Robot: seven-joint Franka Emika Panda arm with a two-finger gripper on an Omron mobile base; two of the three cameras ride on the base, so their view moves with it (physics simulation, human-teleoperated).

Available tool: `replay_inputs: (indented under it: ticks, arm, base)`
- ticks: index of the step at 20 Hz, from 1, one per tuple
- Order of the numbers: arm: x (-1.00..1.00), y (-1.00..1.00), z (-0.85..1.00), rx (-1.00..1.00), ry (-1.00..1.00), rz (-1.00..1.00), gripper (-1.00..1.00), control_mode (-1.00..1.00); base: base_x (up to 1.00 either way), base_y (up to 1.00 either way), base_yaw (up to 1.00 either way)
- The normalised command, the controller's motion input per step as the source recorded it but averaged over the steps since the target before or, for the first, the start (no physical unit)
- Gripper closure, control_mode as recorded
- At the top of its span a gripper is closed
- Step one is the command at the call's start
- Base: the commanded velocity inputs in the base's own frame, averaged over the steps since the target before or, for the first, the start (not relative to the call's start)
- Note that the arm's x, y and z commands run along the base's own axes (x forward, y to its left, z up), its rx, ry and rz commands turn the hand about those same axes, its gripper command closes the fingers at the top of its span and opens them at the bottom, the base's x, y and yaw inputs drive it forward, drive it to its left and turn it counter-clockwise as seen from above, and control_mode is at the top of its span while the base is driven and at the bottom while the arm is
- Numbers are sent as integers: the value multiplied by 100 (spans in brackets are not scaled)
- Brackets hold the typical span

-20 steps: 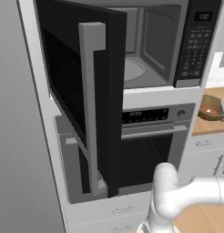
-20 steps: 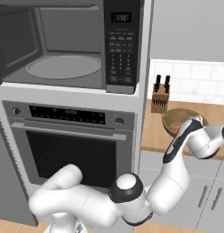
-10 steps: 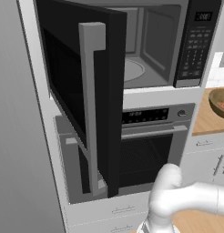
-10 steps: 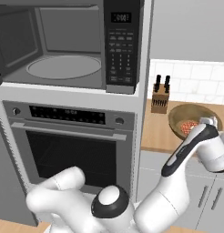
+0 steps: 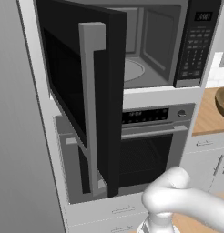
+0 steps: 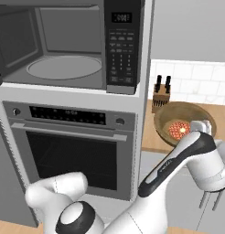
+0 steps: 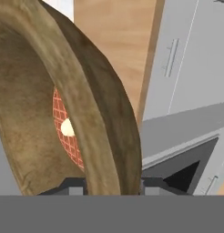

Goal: Open the microwave, place the bowl with waffle inside the microwave, then close the microwave door and turn it on.

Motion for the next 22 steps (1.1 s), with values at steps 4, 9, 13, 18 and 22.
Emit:
replay_inputs:
  ticks: [4,9,13,18,22]
  arm:
    - [-38,92,37,0,-1,0,100,-100]
    - [-2,99,27,0,0,1,100,-100]
    - [0,87,34,0,0,7,100,-100]
    - [1,77,25,1,-2,17,100,-100]
    - [-1,61,32,1,-3,23,100,-100]
  base:
    - [0,0,0]
    - [0,0,0]
    - [0,0,0]
    - [0,0,0]
    - [0,0,0]
